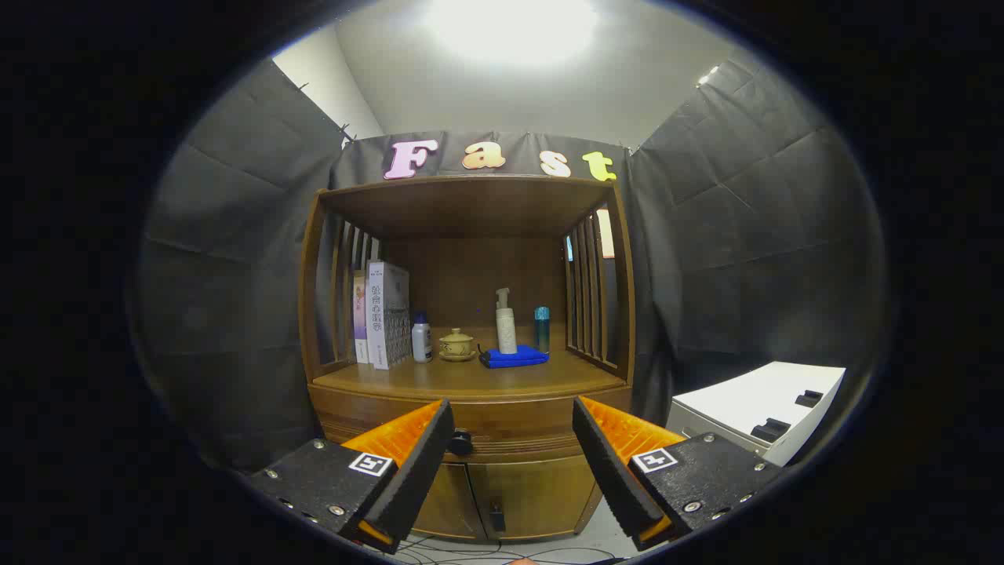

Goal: Pull open the drawer, take out the items inside it, and place them on the countertop above the cabinet.

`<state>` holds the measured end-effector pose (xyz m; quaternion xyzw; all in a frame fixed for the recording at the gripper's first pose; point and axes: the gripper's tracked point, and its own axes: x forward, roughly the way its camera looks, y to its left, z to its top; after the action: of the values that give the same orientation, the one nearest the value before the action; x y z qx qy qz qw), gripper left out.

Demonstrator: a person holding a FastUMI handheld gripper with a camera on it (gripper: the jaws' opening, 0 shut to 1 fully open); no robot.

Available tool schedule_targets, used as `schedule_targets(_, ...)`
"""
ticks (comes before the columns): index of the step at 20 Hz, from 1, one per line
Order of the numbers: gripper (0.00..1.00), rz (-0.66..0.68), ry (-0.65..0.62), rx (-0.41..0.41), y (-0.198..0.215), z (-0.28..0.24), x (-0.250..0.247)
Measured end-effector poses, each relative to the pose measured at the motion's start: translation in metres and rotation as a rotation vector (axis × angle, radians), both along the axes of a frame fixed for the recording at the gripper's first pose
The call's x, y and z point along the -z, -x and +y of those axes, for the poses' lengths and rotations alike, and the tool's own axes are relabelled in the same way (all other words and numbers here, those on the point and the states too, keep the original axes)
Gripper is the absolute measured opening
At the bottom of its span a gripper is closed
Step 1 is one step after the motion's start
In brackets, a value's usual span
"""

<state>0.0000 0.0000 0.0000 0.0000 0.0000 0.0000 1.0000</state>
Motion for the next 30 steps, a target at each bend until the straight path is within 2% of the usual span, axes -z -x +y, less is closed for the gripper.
schedule_targets(30, 0.95, 0.018, -0.029, 0.006, -0.003, -0.004, 0.014)
